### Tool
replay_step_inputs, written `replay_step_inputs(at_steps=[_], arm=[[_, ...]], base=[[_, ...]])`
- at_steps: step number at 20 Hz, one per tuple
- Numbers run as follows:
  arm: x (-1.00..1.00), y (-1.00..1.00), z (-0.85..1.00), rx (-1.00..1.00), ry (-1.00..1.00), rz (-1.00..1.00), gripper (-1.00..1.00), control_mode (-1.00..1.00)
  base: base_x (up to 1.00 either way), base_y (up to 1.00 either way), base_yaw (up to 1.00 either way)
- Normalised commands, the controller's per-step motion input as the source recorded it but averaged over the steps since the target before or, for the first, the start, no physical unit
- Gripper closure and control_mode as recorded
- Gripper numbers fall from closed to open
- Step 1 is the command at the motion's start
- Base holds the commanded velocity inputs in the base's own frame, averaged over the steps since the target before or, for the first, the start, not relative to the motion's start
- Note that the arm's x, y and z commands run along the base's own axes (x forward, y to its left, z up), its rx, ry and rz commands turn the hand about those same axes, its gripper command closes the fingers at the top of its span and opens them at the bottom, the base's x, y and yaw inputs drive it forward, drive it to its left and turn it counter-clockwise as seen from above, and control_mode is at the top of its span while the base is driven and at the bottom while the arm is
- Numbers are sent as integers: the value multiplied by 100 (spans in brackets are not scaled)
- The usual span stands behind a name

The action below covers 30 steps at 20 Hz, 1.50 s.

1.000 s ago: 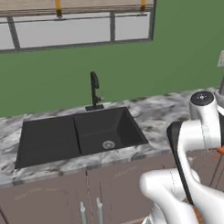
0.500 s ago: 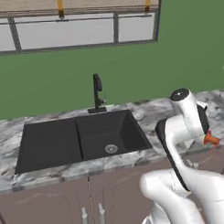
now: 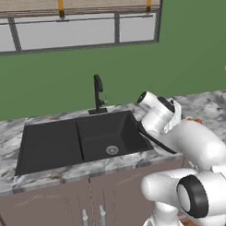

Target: Restock the sink supplies by placing the sponge and soap dispenser on the counter and next to the sink. Make sure the soap dispenser is upright.

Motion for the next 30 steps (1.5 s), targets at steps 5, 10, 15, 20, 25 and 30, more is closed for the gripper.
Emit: replay_step_inputs(at_steps=[5,10,15,20,25,30], arm=[[85,-7,-40,-6,29,6,100,-100],[88,-4,-14,-13,37,8,100,-100],[57,-5,-30,-16,12,3,100,-100],[46,-15,-24,-12,0,9,100,-100],[57,-4,-25,-21,11,11,100,-100],[56,0,-21,-10,18,16,100,-100]], base=[[0,0,0],[0,0,0],[0,0,0],[0,0,0],[0,0,0],[0,0,0]])
